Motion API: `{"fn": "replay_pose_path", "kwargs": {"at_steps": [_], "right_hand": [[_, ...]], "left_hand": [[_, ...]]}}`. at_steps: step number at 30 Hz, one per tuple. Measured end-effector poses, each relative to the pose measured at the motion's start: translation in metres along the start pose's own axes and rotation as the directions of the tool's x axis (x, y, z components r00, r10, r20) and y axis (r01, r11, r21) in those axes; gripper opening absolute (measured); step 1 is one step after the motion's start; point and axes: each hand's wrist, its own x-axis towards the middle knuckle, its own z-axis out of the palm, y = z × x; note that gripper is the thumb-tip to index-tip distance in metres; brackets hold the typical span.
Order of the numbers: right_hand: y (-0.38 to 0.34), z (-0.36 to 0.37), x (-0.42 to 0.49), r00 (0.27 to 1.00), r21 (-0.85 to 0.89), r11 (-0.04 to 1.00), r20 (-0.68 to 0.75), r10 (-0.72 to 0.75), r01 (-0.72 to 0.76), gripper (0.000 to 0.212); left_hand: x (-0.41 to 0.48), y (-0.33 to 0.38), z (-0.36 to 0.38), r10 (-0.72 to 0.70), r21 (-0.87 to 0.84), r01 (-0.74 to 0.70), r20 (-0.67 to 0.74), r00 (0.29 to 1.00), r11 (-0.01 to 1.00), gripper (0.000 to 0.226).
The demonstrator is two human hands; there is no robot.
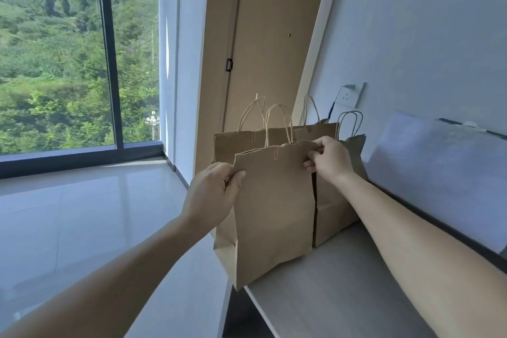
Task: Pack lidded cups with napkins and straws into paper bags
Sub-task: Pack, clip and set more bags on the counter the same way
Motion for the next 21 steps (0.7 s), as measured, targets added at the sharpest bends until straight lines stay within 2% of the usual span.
{"fn": "replay_pose_path", "kwargs": {"at_steps": [3,6,12,18,20,21], "right_hand": [[0.000,-0.002,0.012,1.000,-0.058,0.998,-0.018,-0.021,0.020,0.020],[0.003,-0.003,0.016,0.995,-0.124,0.990,-0.070,-0.073,0.064,0.030],[0.006,-0.011,0.017,0.984,-0.272,0.952,-0.074,-0.165,0.139,0.027],[0.016,-0.012,0.005,0.981,-0.306,0.938,-0.048,-0.187,0.164,0.038],[0.014,-0.011,0.000,0.978,-0.304,0.934,-0.033,-0.208,0.188,0.046],[0.014,-0.013,-0.003,0.978,-0.299,0.936,-0.033,-0.206,0.187,0.050]], "left_hand": [[0.007,0.000,0.007,0.055,-0.020,-0.055,0.011,0.998,0.998,0.042],[0.009,-0.003,0.016,0.085,-0.038,-0.084,0.037,0.996,0.996,0.042],[0.008,-0.001,0.026,0.167,-0.047,-0.166,0.034,0.985,0.985,0.043],[0.012,0.001,0.029,0.143,-0.005,-0.143,0.057,0.988,0.990,0.048],[0.016,0.005,0.027,0.146,0.057,-0.149,0.056,0.988,0.987,0.041],[0.018,0.009,0.026,0.163,0.096,-0.168,0.052,0.985,0.981,0.029]]}}
